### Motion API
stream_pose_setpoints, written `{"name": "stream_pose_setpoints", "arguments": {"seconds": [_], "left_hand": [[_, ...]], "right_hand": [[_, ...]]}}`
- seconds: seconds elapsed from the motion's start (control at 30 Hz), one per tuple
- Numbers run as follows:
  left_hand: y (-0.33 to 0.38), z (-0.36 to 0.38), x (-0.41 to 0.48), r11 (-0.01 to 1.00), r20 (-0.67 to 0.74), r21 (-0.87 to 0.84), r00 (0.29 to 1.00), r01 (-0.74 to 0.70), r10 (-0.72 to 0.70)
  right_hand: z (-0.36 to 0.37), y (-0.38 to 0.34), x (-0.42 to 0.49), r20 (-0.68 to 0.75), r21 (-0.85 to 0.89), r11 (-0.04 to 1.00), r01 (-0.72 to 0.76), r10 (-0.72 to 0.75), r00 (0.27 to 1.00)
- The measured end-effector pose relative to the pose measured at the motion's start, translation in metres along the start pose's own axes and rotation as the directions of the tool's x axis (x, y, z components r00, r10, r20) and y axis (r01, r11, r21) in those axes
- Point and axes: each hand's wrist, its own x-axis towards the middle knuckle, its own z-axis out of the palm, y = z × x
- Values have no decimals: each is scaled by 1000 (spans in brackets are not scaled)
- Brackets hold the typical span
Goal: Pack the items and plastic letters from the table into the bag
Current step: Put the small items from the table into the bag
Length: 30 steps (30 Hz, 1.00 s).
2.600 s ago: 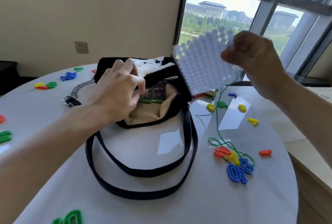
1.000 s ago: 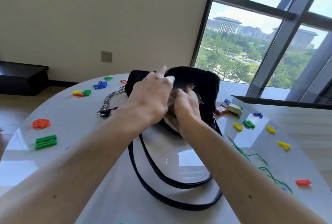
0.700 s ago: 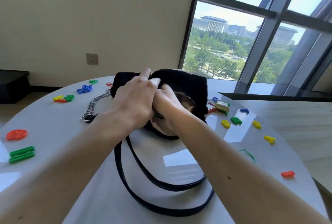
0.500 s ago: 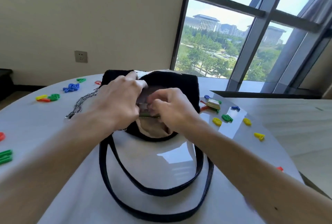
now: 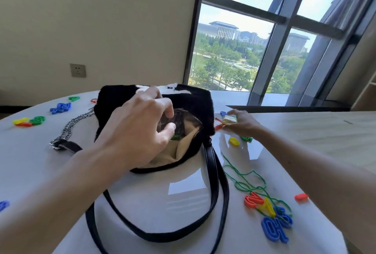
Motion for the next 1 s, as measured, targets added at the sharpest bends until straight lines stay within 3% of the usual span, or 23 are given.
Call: {"name": "stream_pose_setpoints", "arguments": {"seconds": [0.07,0.27,0.4,0.47,0.6,0.7,0.8,0.93,1.0], "left_hand": [[2,-1,-2,1000,9,-25,1000,-3,3],[1,-5,-5,999,5,-30,1000,16,-16],[4,-3,-5,998,9,-52,1000,18,-17],[6,0,-4,998,13,-61,1000,14,-14],[8,1,-3,997,24,-78,999,25,-24],[5,-1,-4,996,24,-75,999,41,-40],[1,-4,-4,995,16,-65,997,72,-71],[-8,-6,-2,993,-3,-48,994,110,-111],[-15,-6,-1,991,-17,-35,991,133,-133]], "right_hand": [[7,1,9,-16,-69,997,22,-24,1000],[16,16,22,-199,-46,999,18,-27,980],[12,13,25,-412,205,973,109,-15,911],[9,-1,26,-422,258,939,229,-104,901],[9,-25,27,-278,198,917,347,-287,917],[13,-29,35,-38,87,966,245,-243,969],[10,-31,38,199,20,975,221,-220,955],[0,-27,30,315,-41,962,268,-243,918],[1,-25,24,265,-161,928,337,-288,920]]}}
